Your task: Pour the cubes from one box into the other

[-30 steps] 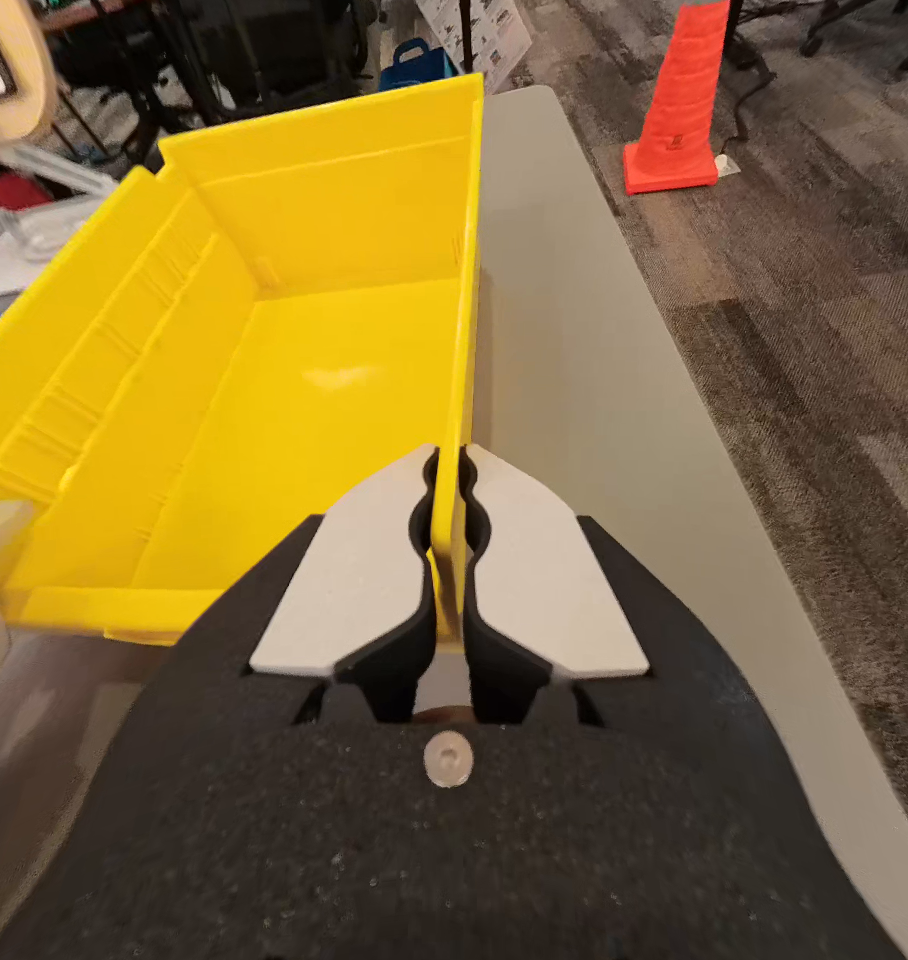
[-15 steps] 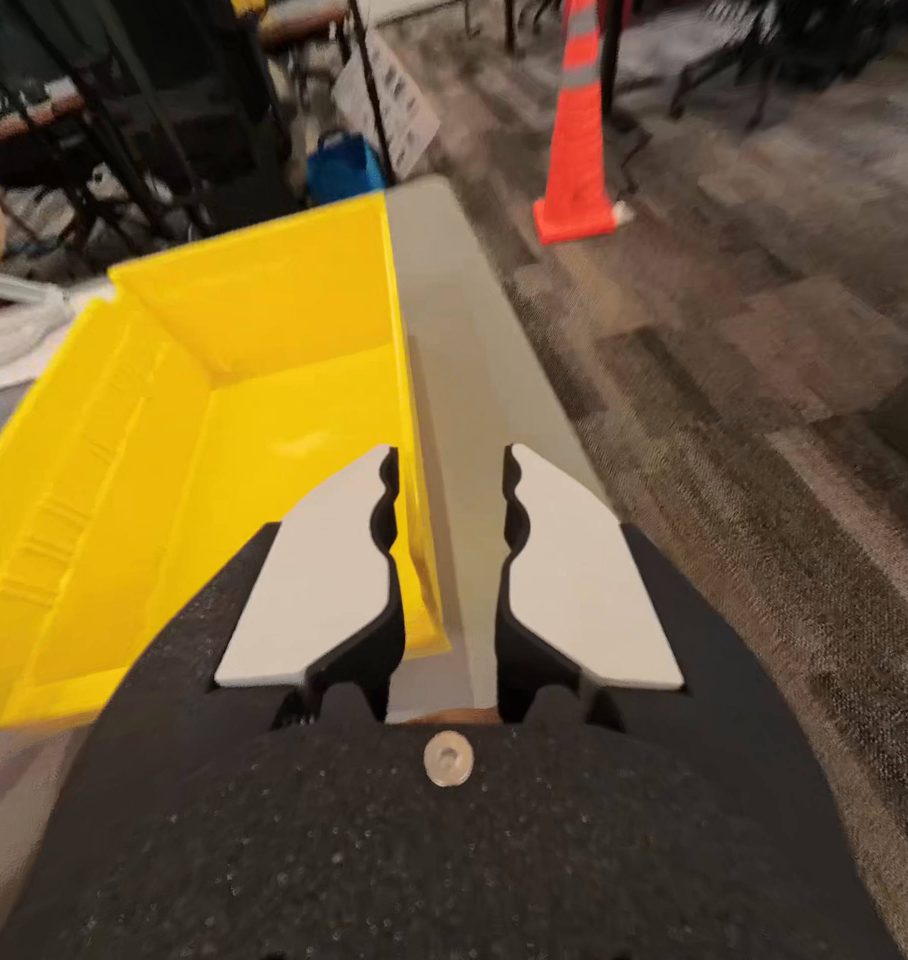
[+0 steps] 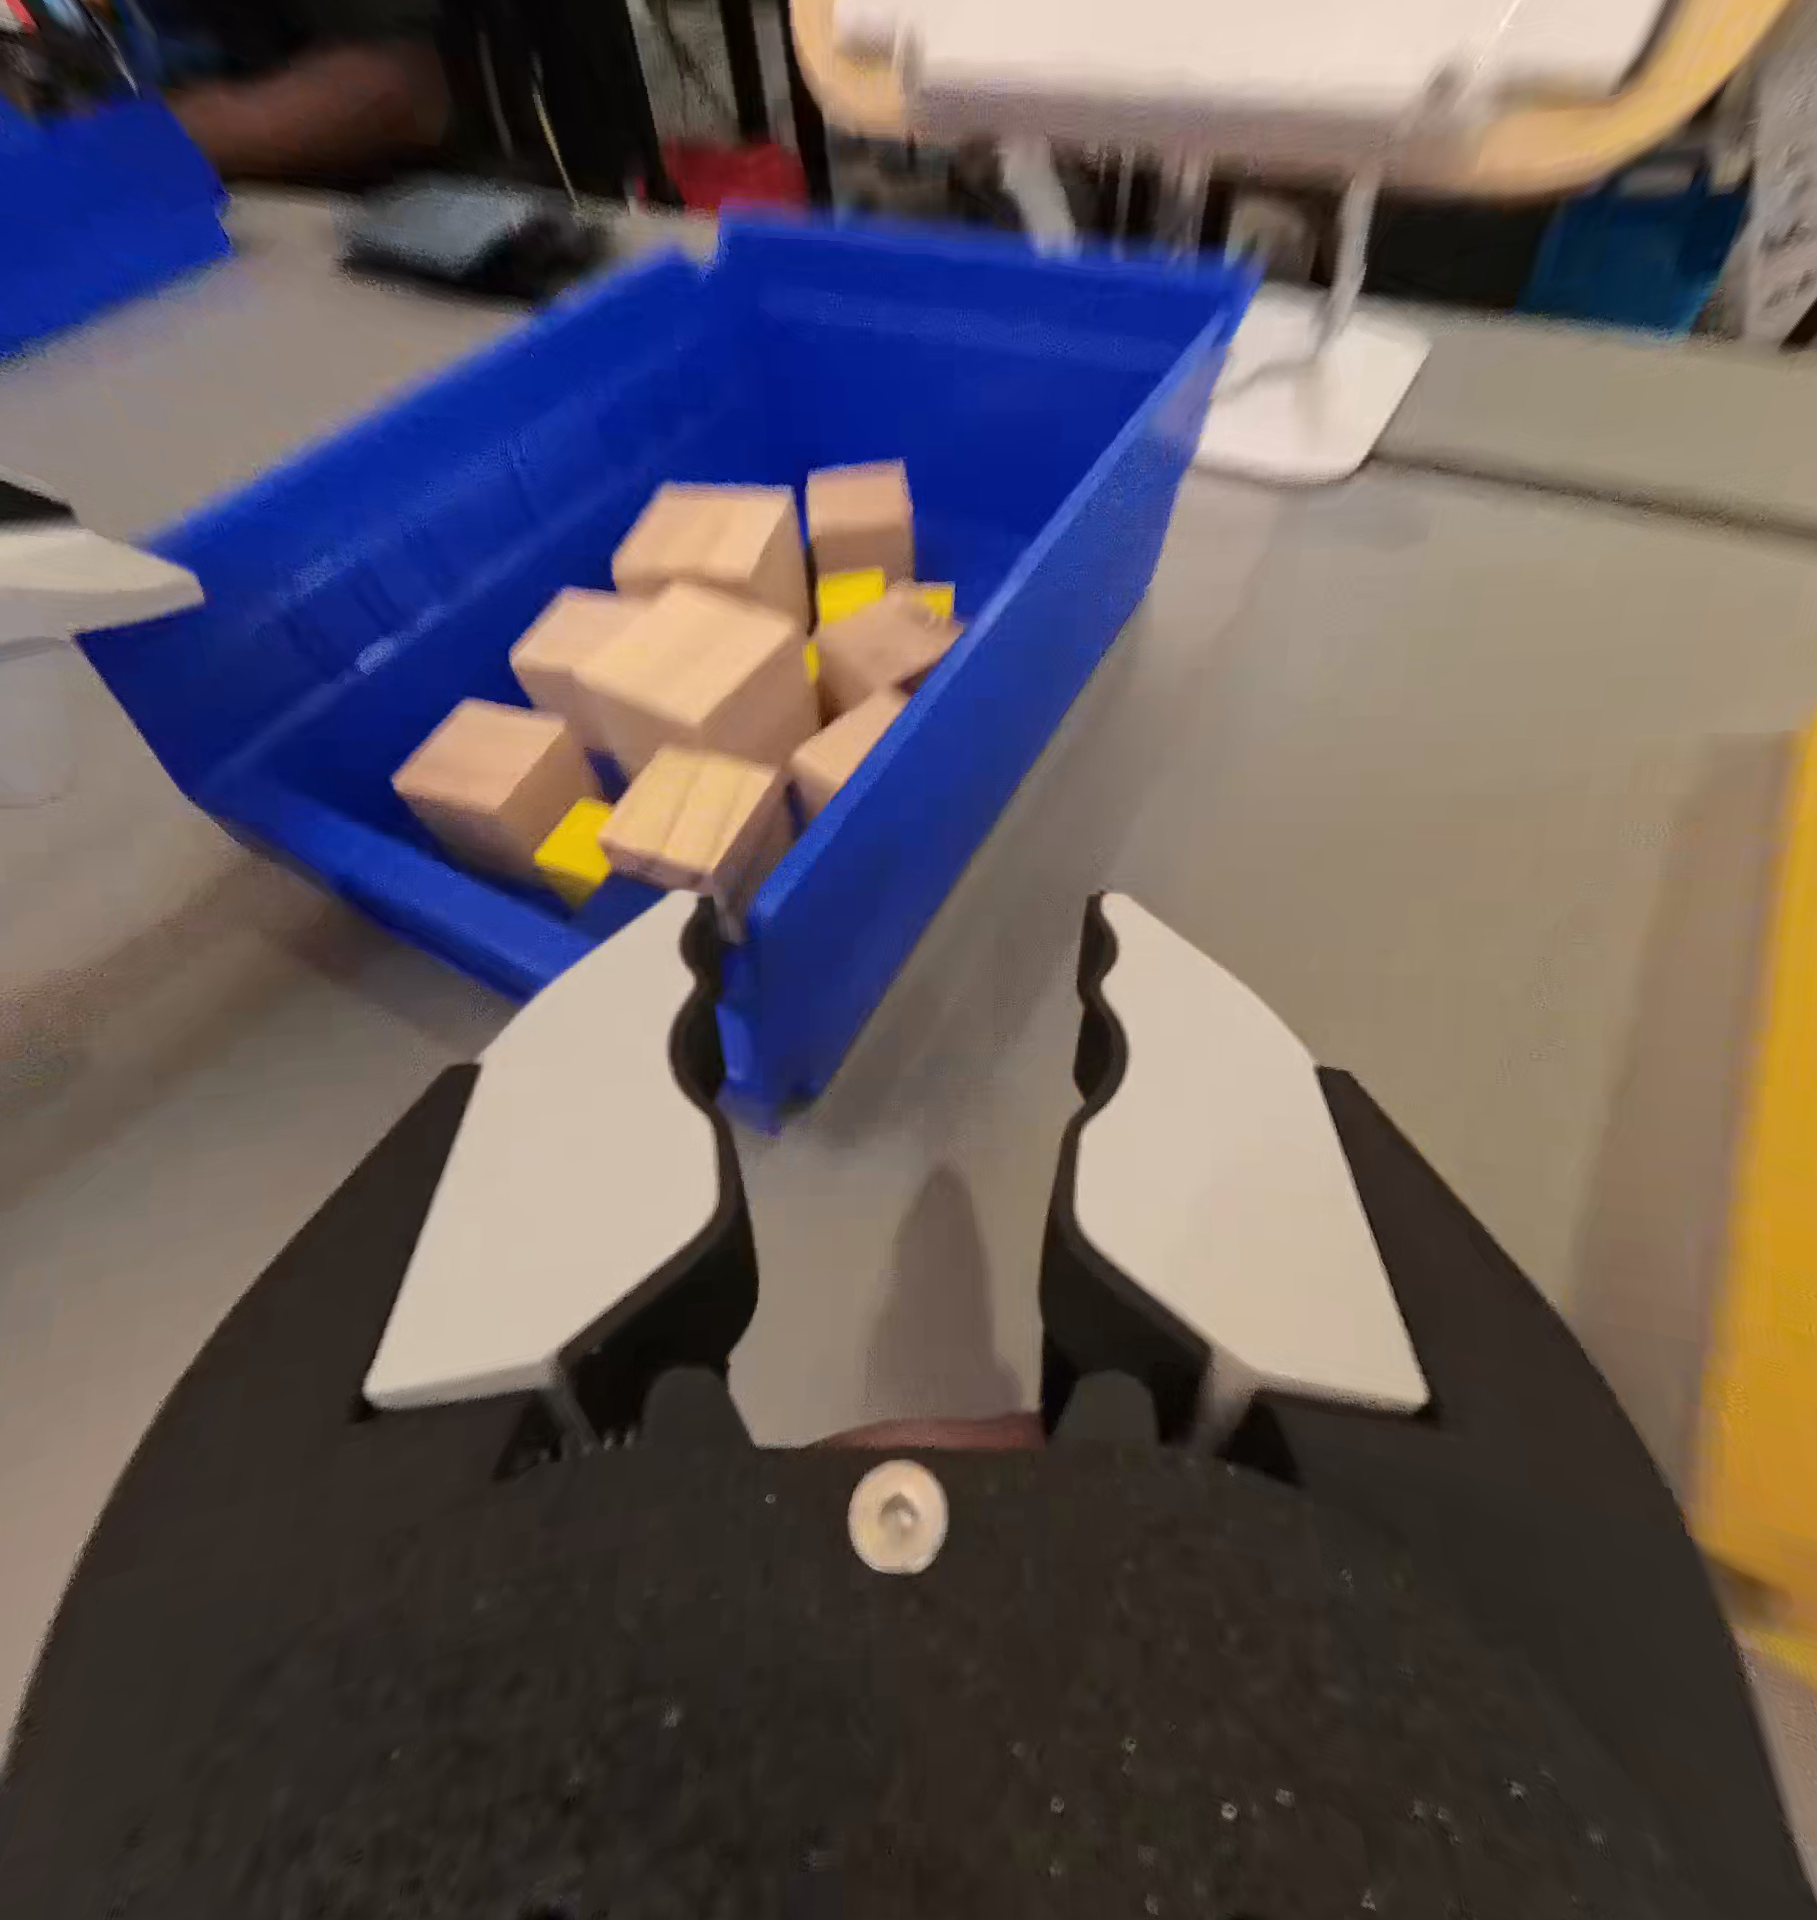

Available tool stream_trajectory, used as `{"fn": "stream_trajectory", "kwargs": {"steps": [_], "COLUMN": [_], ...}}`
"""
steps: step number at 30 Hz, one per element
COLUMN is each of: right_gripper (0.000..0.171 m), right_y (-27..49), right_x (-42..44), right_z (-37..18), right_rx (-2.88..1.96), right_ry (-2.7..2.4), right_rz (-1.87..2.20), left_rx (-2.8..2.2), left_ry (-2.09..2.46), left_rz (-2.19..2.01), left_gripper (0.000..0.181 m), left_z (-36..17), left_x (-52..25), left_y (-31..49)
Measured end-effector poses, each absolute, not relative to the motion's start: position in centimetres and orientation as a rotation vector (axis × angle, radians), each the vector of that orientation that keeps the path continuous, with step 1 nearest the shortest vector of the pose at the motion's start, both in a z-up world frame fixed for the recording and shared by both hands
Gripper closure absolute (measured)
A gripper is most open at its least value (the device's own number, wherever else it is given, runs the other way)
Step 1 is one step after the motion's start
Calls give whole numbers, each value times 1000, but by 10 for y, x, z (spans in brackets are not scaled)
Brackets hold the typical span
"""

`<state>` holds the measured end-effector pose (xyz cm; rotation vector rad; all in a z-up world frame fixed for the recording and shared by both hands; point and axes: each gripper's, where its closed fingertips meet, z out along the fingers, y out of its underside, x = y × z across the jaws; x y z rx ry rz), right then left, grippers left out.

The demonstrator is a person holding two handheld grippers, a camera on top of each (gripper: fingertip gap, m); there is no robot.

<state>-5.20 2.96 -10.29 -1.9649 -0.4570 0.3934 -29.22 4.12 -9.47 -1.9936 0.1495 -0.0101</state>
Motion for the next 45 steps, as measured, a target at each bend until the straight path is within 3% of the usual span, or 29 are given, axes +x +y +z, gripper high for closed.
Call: {"fn": "stream_trajectory", "kwargs": {"steps": [3,5,7,8,10,13,18,24,31,36,45], "right_gripper": [105,120,128,133,160,166,166,167,164,163,155], "right_y": [34,40,47,48,51,49,50,60,60,53,44], "right_x": [-84,-92,-93,-92,-83,-87,-130,-238,-328,-340,-336], "right_z": [-143,-145,-141,-141,-132,-128,-107,-85,-89,-123,-119], "right_rx": [-2052,-2063,-2066,-2078,-2053,-2011,-1946,-1885,-1887,-1946,-2084], "right_ry": [-410,-353,-320,-300,-194,-174,-162,-251,-307,-345,-456], "right_rz": [362,352,306,300,281,165,216,293,308,268,615], "left_rx": [-2011,-2054,-2069,-2072,-2081,-2074,-1982,-1939,-1925,-1955,-2110], "left_ry": [202,281,242,212,226,231,228,1,-55,45,-40], "left_rz": [-88,-99,-182,-153,-81,-55,-70,17,-7,-35,-15], "left_gripper": [130,135,168,174,177,178,178,179,179,179,176], "left_z": [-119,-133,-135,-135,-134,-131,-104,-84,-97,-126,-135], "left_x": [-281,-269,-260,-263,-269,-276,-318,-425,-515,-528,-526], "left_y": [46,47,45,47,48,47,46,34,37,44,40]}}
